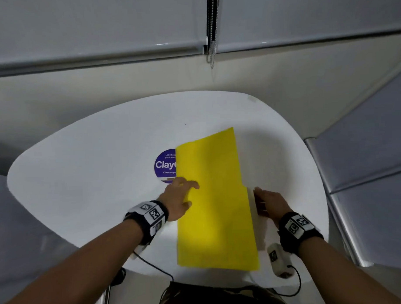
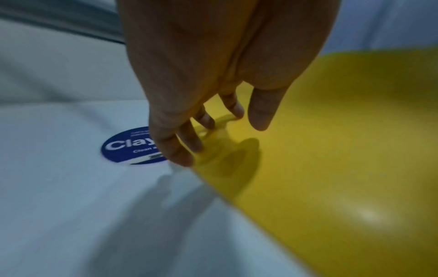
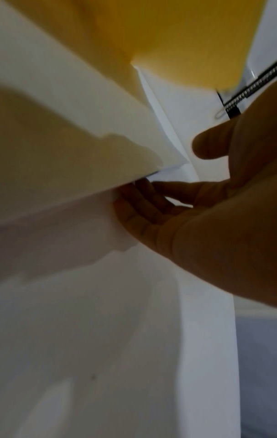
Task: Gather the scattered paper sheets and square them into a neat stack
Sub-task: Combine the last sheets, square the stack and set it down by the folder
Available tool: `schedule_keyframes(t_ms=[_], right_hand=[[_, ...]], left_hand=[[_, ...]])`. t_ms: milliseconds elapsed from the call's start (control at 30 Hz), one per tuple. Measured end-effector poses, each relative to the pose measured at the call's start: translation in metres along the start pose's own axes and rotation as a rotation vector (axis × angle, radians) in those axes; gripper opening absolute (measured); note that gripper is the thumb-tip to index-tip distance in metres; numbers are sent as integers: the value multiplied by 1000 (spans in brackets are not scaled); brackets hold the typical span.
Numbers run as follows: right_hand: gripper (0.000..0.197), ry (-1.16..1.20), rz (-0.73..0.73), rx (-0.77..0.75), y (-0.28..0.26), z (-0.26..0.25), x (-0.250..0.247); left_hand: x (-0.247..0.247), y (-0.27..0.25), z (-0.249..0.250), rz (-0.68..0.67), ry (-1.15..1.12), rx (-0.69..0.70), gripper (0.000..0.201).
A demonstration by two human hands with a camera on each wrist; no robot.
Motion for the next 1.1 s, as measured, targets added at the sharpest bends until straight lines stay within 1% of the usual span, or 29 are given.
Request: schedule_keyframes(t_ms=[67,133,200,267,300,367,400,433,500,533,567,600,633,667,700,733,767,867,967,1033,1100], right_hand=[[42,80,-40,55,-2,4,-7],[47,82,-93,64,-1,6,-6],[46,40,-109,-6,2,4,-3],[57,-90,-123,-93,7,4,-2],[52,-182,-138,-134,6,2,-1],[25,-319,-161,-192,10,4,0],[20,-378,-153,-209,12,6,0],[20,-466,-129,-227,9,3,2],[23,-663,-79,-275,7,-2,5],[26,-714,-47,-299,5,-3,7],[37,-716,-28,-281,1,-2,9],[49,-690,-17,-253,-3,1,10],[56,-676,-20,-211,-8,4,11],[62,-672,-37,-197,-10,8,12],[66,-680,-65,-175,-12,12,14],[70,-684,-82,-165,-11,15,15],[72,-703,-91,-155,-12,16,16],[73,-726,-67,-159,-8,14,19],[75,-745,-74,-161,-6,6,29],[75,-772,-97,-179,-5,-3,43],[74,-782,-111,-210,-2,-16,64]], left_hand=[[18,5,6,84,219,30,58],[31,8,13,123,277,6,61],[41,11,20,152,322,-23,62],[47,11,25,169,371,-41,61],[49,11,25,177,364,-46,59],[49,12,23,182,307,-54,57],[46,13,20,192,264,-49,58],[42,13,18,216,218,-37,61],[34,11,12,283,101,-62,69],[30,8,6,331,8,-124,72],[29,6,-4,362,-106,-215,75],[32,3,-16,348,-234,-311,78],[39,2,-26,299,-353,-390,80],[48,0,-34,222,-427,-439,83],[57,-1,-38,154,-452,-452,85],[61,-3,-39,120,-449,-439,85],[65,-4,-40,120,-445,-423,85],[64,-4,-38,167,-528,-412,81],[55,-4,-43,232,-615,-446,78],[43,-7,-51,295,-640,-446,73],[31,-10,-66,337,-634,-450,65]])
Point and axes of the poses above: each hand's wrist, its own y-axis towards the middle knuckle, its own x-axis out of the palm, z = x × y, the point moved 6 cm from there along y, towards the middle knuckle, and after that the axes turned 6 degrees about -x, right-handed, at the moved point
